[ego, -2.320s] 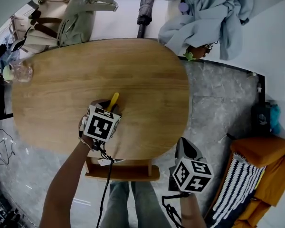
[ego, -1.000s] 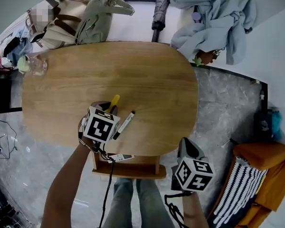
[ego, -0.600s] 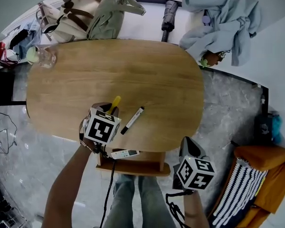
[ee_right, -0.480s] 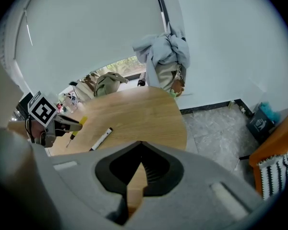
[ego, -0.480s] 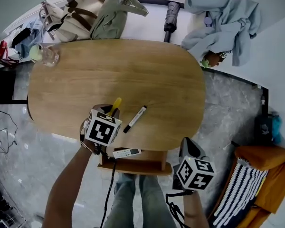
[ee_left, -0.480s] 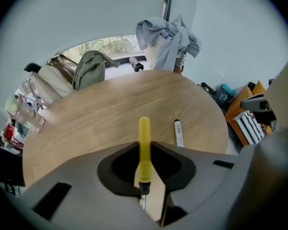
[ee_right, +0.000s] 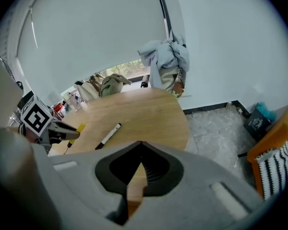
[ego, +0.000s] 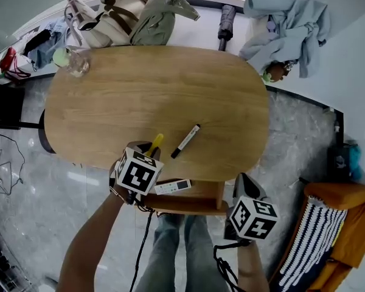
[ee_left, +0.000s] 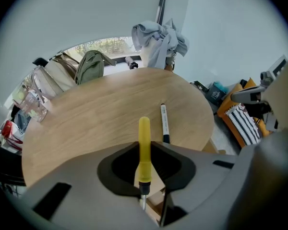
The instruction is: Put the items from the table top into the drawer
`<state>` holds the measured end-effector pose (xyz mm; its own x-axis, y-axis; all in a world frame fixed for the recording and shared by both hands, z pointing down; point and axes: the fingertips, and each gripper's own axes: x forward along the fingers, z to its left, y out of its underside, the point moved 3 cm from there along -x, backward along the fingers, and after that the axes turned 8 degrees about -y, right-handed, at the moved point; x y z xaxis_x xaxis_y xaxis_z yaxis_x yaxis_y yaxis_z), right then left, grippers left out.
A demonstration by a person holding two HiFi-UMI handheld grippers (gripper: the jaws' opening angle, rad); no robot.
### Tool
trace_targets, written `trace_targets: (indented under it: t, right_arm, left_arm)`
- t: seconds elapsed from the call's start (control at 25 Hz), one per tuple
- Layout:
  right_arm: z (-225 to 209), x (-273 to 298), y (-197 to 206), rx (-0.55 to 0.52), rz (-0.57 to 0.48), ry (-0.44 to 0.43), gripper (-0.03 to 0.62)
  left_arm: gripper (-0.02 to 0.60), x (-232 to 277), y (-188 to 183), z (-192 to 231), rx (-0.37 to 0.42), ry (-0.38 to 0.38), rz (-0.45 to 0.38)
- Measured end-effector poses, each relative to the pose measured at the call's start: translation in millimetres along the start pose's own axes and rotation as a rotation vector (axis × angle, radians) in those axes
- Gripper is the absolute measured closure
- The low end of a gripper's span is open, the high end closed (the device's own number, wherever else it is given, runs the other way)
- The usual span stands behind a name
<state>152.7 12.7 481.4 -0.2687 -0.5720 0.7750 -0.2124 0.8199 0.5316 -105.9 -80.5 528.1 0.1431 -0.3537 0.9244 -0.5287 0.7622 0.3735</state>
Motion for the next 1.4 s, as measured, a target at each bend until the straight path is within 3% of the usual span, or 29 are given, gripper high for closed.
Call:
trace_targets:
  t: [0.64, 0.84, 1.4]
  right_arm:
    - [14, -41, 56, 0.048, -0.041, 0.052, 0.589]
    - [1, -49, 68, 0.078, -0.055, 0.075, 0.589]
    - [-48, -85, 120, 0.235, -0.1, 0.186, 0.589]
  left_arm:
    - [0.511, -36, 64, -45, 0.16, 0.074, 0.012]
    - [0.511, -34, 69, -63, 0.191, 0.093, 0.015]
    - [0.511, -11, 86, -150, 0.385, 0.211, 0.053]
